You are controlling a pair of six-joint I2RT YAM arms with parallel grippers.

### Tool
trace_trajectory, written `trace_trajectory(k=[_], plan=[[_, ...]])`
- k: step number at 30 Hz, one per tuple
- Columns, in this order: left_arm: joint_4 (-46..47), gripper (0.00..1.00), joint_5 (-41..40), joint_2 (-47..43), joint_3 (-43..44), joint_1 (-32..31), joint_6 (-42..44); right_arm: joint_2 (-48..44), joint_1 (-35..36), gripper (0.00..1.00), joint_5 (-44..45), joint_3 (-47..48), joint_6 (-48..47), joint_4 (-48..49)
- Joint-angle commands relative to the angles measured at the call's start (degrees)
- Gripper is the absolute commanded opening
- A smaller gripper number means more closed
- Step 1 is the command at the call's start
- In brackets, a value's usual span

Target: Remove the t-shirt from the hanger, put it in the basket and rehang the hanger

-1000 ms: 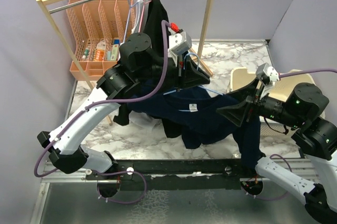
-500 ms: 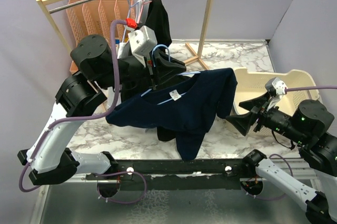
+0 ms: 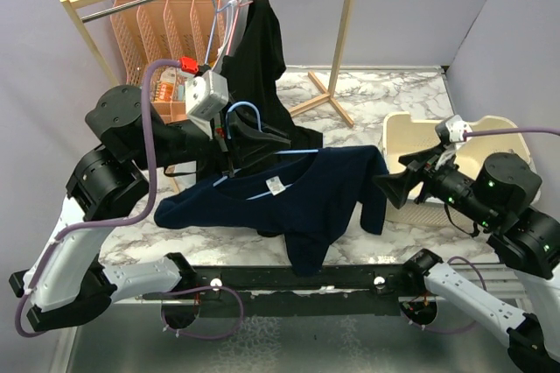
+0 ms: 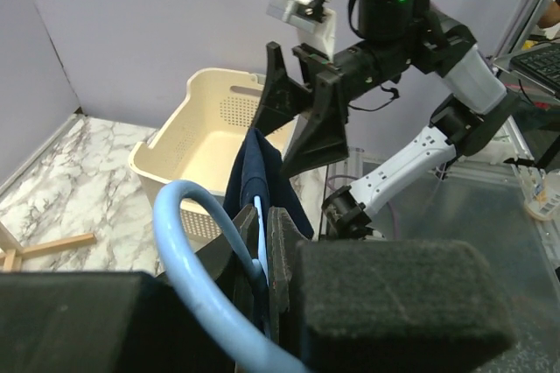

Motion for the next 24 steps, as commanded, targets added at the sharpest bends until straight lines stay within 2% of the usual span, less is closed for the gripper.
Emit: trace_trajectory(k=[1, 4, 6, 9, 15, 17, 24], plan=[[3.53, 0.0, 2.6, -2.14, -0.53, -0.05, -2.78, 2.77, 0.43, 0.79, -1.92, -1.84, -2.05, 6.62], [4.22, 0.0, 3.03, -2.63, -1.29, 0.02, -3.35, 4.18, 0.43, 0.7, -5.98, -3.69, -2.22, 9.85], [4.38, 0.0, 3.14, -3.0, -1.9, 0.02, -3.44, 5.11, 0.43, 0.58, -7.28, -4.41, -2.07, 11.24], [4.55, 0.0, 2.74, -3.9, -3.32, -0.03, -3.33, 6.28, 0.48, 0.34, -8.44, -4.54, -1.81, 12.39], [4.37, 0.0, 1.34, -5.72, -6.33, 0.04, -2.92, 6.91, 0.43, 0.04, -10.19, -4.72, -1.44, 14.23], [3.9, 0.0, 0.77, -6.37, -6.75, -0.02, -2.88, 7.25, 0.43, 0.01, -5.56, -4.29, -0.68, 13.3], [1.72, 0.0, -3.55, -9.44, -7.01, 0.01, -2.19, 5.62, 0.43, 0.01, 21.63, -4.02, 6.49, 8.95]])
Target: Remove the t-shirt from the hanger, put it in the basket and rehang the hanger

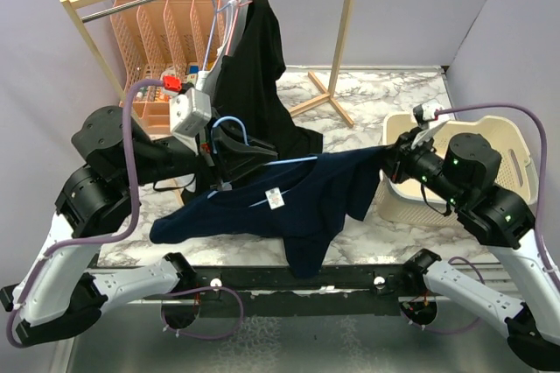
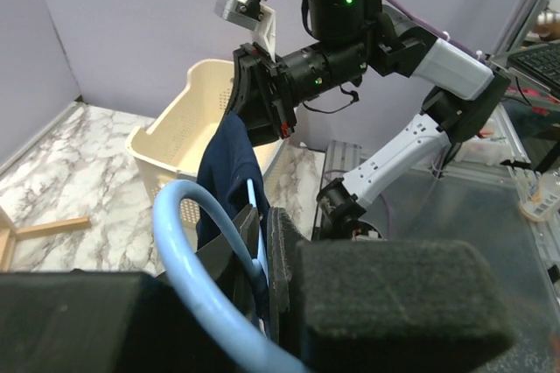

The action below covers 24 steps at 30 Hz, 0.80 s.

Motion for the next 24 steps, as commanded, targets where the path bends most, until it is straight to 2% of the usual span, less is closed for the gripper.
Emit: trace_trajectory(k=[1, 6, 11, 19, 24], plan=[[-0.09, 0.0, -4.47, -3.18, 0.43, 0.04, -0.01, -2.07, 0.08, 0.01, 23.19, 0.73, 6.48, -2.24], [-3.73, 0.0, -6.56, -5.04, 0.93, 0.02, 0.81, -3.2, 0.08, 0.01, 37.66, 1.65, 10.54, -6.63], [-5.75, 0.0, -8.37, -8.35, 0.64, -0.04, 0.21, -4.09, 0.08, 0.01, 40.89, 0.96, 11.06, -8.24], [-2.3, 0.0, -9.64, -11.63, -0.12, 0.03, -0.81, 0.08, 0.08, 0.01, 26.46, -0.57, 8.95, -7.29], [5.15, 0.0, -9.47, -12.42, -4.31, 0.03, -2.41, -0.93, 0.08, 0.01, 6.86, -2.94, 3.37, -1.0]])
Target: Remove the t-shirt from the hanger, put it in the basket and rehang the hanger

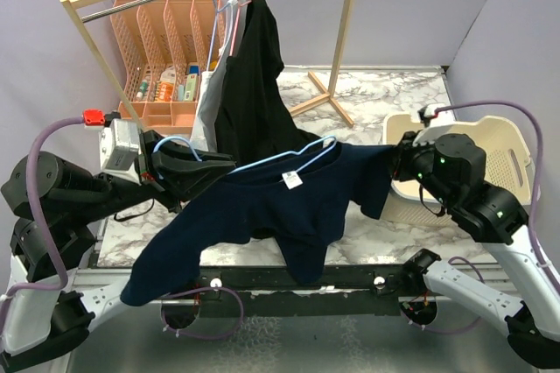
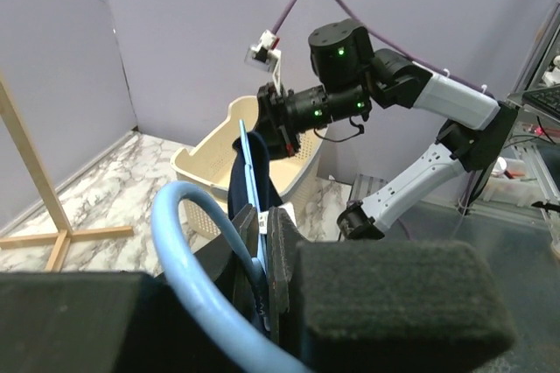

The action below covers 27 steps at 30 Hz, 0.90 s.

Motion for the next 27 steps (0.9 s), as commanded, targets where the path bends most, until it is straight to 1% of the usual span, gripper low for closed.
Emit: trace_trajectory(k=[1, 3, 5, 7, 9, 10, 12, 15, 19, 23, 27], plan=[[9.85, 0.0, -0.25, -0.91, -3.67, 0.02, -3.02, -0.53, -0.29, 0.01, -18.15, -1.72, -5.68, 4.16], [13.72, 0.0, 0.78, 0.18, -5.87, 0.01, -3.51, 0.23, -0.29, 0.02, -22.27, -1.41, -6.36, 3.34], [17.21, 0.0, 2.14, 2.24, -7.37, 0.03, -4.1, 0.98, -0.29, 0.06, -24.53, -1.15, -7.27, 1.83], [20.07, 0.0, 3.92, 4.93, -7.88, -0.01, -4.4, 1.04, -0.29, 0.18, -27.12, -1.21, -8.0, 0.64], [20.68, 0.0, 5.17, 7.87, -7.37, 0.01, -4.03, 0.37, -0.29, 0.34, -28.42, -0.82, -8.63, -0.85], [20.52, 0.0, 5.45, 9.24, -6.96, -0.04, -3.7, -0.16, -0.28, 0.4, -28.73, -0.33, -8.89, -1.69], [19.73, 0.0, 6.02, 11.84, -6.15, -0.01, -2.48, -1.39, -0.29, 0.46, -28.69, 1.7, -9.35, -3.74], [17.86, 0.0, 8.18, 15.27, -5.22, 0.01, -0.64, -3.37, -0.28, 0.49, -29.49, 5.71, -10.41, -6.51], [17.05, 0.0, 12.47, 18.7, -5.46, 0.02, 0.53, -5.14, -0.29, 0.53, -35.08, 10.88, -11.78, -7.92], [19.74, 0.0, 18.58, 21.03, -6.16, 0.04, -0.53, -4.9, -0.29, 0.55, -40.62, 13.28, -12.61, -6.76], [24.51, 0.0, 26.91, 22.57, -6.48, 0.02, -3.21, -3.6, -0.29, 0.57, -41.59, 12.72, -13.3, -5.19]])
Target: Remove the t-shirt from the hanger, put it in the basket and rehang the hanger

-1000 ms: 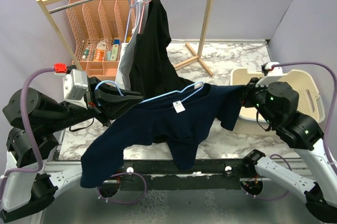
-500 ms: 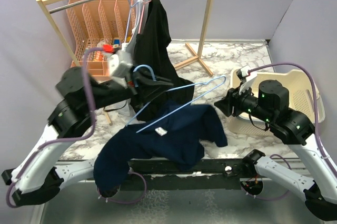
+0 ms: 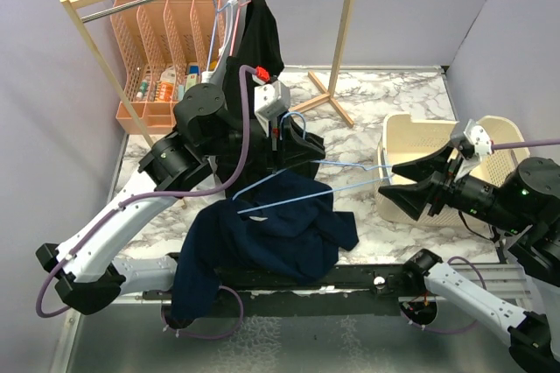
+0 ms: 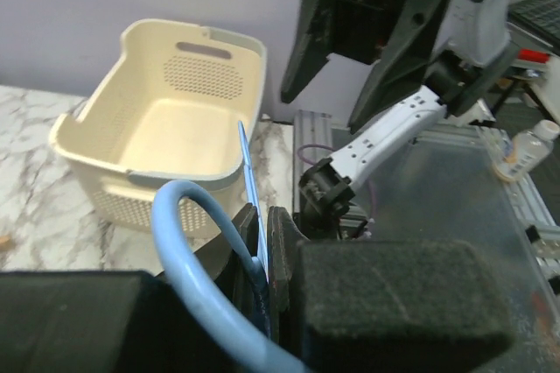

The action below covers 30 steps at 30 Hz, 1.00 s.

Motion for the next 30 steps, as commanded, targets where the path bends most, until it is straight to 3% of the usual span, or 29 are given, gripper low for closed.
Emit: trace_trajectory(k=[1, 7, 11, 16, 19, 22, 24, 30], plan=[[8.4, 0.0, 12.89, 0.88, 0.68, -0.04, -3.22, 2.53, -0.18, 0.58, -5.41, -1.2, -1.95, 0.72], [15.81, 0.0, 20.2, 1.83, 0.56, 0.0, -8.02, 3.41, -0.18, 0.65, -9.1, -2.45, -2.39, 3.3], [18.21, 0.0, 21.5, 2.24, 0.57, -0.01, -9.21, 3.71, -0.18, 0.61, -12.57, -3.03, -2.76, 3.76], [16.24, 0.02, 18.38, 4.79, 3.12, 0.0, -7.53, 4.43, -0.18, 0.03, -11.99, -3.77, -2.1, 2.58], [8.85, 0.48, 7.87, 6.9, 6.7, -0.01, -2.64, 4.16, -0.22, 0.01, -5.15, -3.49, -1.05, 0.76], [1.69, 0.65, -7.0, 7.71, 9.5, 0.03, 2.3, 3.35, -0.18, 0.01, -0.44, -2.23, -0.22, -1.79], [0.09, 0.85, -15.95, 6.75, 9.11, -0.01, 3.72, 2.55, -0.18, 0.01, 1.72, -1.01, 0.47, -3.91], [2.7, 0.89, -35.68, -1.94, 1.14, 0.0, 5.64, 0.64, -0.18, 0.01, 5.97, 3.04, 4.08, -11.84]])
